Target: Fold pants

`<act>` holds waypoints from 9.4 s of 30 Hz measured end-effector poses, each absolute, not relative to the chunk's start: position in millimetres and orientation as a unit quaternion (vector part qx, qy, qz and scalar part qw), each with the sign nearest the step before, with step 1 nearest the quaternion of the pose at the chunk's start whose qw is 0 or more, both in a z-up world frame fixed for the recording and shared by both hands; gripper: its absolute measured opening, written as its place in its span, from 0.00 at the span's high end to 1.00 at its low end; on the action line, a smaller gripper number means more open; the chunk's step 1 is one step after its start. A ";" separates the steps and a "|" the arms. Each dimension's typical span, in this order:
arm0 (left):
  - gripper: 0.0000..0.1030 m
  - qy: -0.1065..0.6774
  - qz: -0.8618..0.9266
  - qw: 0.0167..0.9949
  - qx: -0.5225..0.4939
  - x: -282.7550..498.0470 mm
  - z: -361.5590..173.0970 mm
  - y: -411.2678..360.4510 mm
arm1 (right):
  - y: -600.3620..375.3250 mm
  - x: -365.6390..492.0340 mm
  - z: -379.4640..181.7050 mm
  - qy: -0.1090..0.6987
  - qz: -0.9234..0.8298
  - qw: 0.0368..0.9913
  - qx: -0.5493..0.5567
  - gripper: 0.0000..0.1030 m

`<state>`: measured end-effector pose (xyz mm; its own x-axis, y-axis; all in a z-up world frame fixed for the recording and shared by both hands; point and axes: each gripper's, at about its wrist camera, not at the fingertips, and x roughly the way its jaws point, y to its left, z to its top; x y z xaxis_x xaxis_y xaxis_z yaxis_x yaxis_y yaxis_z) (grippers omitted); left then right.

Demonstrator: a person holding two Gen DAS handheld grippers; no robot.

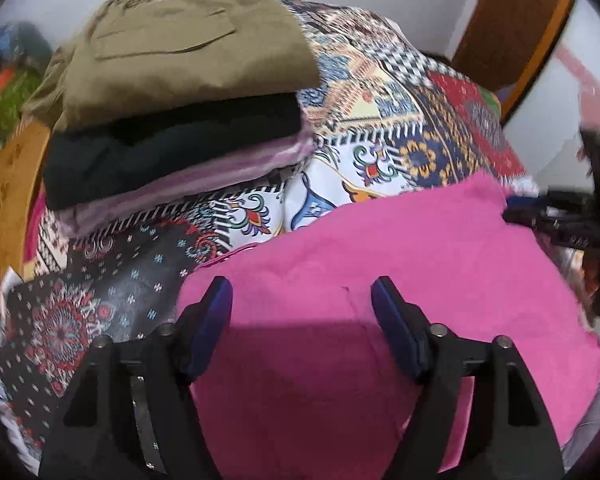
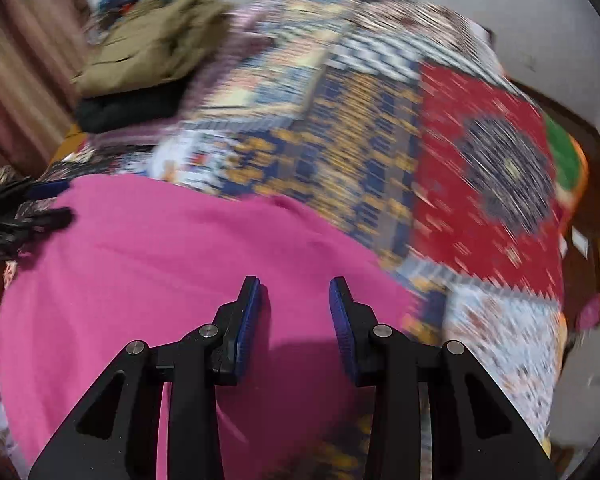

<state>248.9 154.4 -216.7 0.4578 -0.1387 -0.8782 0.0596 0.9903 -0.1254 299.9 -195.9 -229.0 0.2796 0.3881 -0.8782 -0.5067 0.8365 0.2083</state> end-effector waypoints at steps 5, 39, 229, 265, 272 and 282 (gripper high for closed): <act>0.28 0.497 -0.022 0.866 -0.046 238.4 -201.5 174.5 | -232.0 298.3 -224.3 0.532 0.260 0.806 -0.021 0.68; 0.94 0.538 -0.022 0.840 -0.067 233.7 -256.9 182.0 | -195.7 332.8 -226.4 0.481 0.283 0.828 -0.044 0.92; 0.85 0.343 -0.038 0.939 -0.017 88.8 -110.9 60.3 | -128.5 184.1 -180.9 0.519 0.454 0.723 -0.042 0.61; 0.85 0.389 -0.209 0.897 0.026 154.5 -115.8 -72.2 | -240.0 171.7 -184.7 0.487 0.375 0.787 0.058 0.59; 0.85 0.411 -0.224 0.884 0.019 165.3 -127.1 -85.7 | -266.1 170.7 -197.4 0.506 0.343 0.789 0.061 0.59; 0.85 0.453 -0.240 0.858 0.030 179.9 -147.9 -107.5 | -262.6 171.8 -204.7 0.509 0.347 0.784 0.076 0.58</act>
<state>179.9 -107.5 -147.9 0.4747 -0.3839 -0.7920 0.4385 0.8834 -0.1654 171.8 -262.6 -204.7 0.2412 0.6207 -0.7460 -0.4664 0.7483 0.4717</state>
